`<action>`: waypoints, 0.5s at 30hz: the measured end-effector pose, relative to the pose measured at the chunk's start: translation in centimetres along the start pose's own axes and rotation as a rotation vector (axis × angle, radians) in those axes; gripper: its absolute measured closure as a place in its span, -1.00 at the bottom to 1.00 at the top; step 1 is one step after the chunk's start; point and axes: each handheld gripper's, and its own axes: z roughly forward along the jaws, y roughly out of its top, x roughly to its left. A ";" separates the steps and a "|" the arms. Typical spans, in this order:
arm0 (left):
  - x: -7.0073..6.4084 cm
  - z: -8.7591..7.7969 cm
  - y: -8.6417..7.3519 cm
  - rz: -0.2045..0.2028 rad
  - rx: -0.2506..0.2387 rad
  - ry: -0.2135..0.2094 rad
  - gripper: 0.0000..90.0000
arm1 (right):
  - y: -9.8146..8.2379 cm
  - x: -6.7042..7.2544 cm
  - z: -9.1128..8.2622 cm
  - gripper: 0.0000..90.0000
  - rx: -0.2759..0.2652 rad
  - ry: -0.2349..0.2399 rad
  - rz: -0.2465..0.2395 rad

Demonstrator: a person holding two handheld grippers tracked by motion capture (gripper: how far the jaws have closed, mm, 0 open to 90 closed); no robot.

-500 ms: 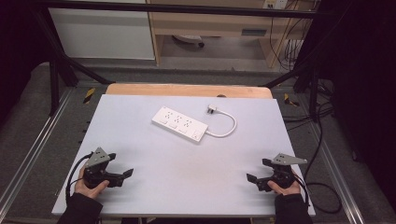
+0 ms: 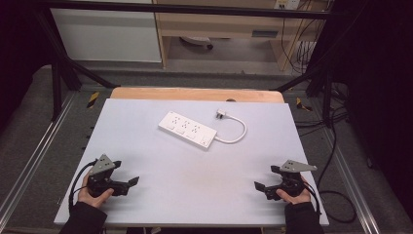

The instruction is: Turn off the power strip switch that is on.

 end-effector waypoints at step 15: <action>-0.1 0.1 0.0 0.003 0.001 0.009 -0.87 | 0.7 1.1 1.2 -0.98 0.015 0.020 -0.027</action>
